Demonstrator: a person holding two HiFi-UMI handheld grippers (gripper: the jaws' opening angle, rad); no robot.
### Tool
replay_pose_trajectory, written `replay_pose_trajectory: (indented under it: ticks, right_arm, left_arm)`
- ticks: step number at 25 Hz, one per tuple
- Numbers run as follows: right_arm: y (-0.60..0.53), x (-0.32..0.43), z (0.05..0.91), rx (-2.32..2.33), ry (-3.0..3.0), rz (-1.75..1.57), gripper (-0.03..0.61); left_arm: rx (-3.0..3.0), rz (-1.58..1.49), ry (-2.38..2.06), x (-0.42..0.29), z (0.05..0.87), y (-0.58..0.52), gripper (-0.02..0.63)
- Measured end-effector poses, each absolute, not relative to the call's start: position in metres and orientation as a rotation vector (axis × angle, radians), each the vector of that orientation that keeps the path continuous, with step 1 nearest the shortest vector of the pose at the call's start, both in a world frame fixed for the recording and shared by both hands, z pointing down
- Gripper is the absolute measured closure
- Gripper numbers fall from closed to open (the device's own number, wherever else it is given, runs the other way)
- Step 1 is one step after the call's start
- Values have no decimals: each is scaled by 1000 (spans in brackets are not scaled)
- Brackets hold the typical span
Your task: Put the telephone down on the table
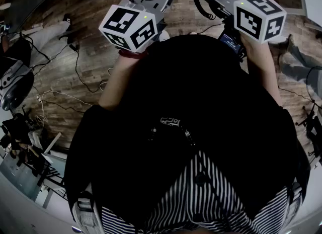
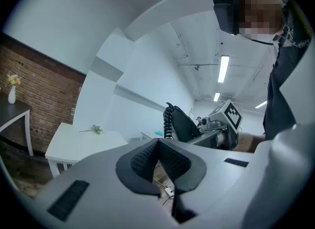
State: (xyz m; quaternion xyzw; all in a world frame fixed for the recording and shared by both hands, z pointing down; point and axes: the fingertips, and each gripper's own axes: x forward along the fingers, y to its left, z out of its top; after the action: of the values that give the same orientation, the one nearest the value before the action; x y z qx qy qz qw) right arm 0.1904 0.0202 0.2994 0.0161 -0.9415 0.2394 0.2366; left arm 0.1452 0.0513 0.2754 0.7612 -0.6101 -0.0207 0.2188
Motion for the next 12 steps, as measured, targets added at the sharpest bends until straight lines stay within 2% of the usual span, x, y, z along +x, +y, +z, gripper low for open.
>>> replay_pose_trajectory:
  ticks: [12]
  right_arm:
    - [23,190,301,-13,-2580,702,310]
  left_arm:
    - [2097,-38,-1701,148,286,53,612]
